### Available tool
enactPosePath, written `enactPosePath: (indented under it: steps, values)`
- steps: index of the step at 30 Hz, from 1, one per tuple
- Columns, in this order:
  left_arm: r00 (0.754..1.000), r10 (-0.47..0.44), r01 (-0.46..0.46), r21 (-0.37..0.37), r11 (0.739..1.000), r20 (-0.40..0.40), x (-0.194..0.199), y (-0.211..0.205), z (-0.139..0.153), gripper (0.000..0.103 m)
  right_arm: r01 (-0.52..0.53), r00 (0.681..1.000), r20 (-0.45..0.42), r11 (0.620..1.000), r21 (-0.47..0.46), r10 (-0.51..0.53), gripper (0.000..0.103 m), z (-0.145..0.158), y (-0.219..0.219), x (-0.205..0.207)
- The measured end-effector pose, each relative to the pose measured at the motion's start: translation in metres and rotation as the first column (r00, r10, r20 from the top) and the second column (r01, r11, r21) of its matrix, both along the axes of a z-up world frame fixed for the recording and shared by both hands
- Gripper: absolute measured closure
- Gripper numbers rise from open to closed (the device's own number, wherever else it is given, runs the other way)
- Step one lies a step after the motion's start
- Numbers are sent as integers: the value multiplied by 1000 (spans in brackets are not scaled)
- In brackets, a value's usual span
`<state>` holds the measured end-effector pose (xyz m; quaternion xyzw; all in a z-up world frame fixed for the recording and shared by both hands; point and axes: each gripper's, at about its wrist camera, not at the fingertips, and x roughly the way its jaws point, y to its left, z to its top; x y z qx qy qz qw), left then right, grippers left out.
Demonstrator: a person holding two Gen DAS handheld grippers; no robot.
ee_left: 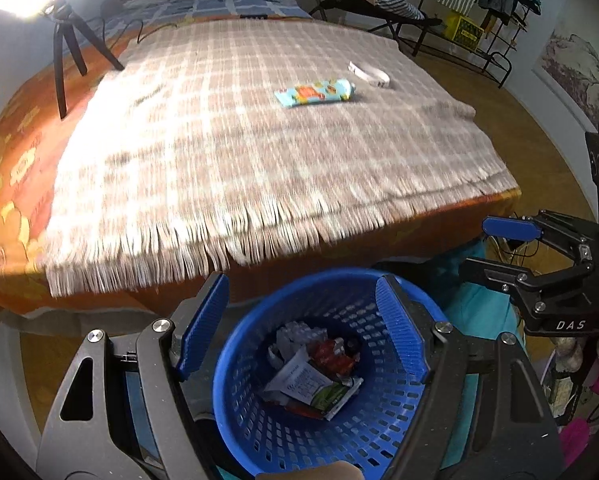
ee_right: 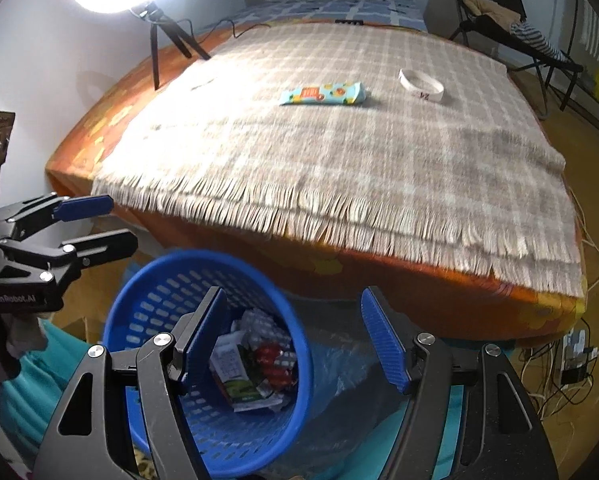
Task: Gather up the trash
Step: 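Move both tools back over the cloth toward the lotion tube and band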
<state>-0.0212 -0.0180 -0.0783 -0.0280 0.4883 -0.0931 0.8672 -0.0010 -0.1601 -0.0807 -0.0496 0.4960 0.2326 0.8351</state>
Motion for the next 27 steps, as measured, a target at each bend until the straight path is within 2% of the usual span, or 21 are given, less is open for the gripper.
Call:
enactPosePath:
  steps: [8,15,17,21,27]
  values:
    - [998,-38,37,29,999,47,35,-5,22,25,34,999,35,999,27,-35,34,7,-14,22]
    - [994,-98,95,50,994,46,77,-20,26,25,88,983,147,987,137,-108,34,25,-48,50]
    - [989,-145,142,56,988,41,91,-28,26,25,101,976,175,983,155,-128,34,30,-57,62]
    - [979,-199,196,66,978,38,121,-38,24,25,121,963,221,981,155,-153,33,39,-68,82]
    - [978,-203,202,27,979,44,167,-41,19,25,129,963,219,984,125,-154,33,40,-75,122]
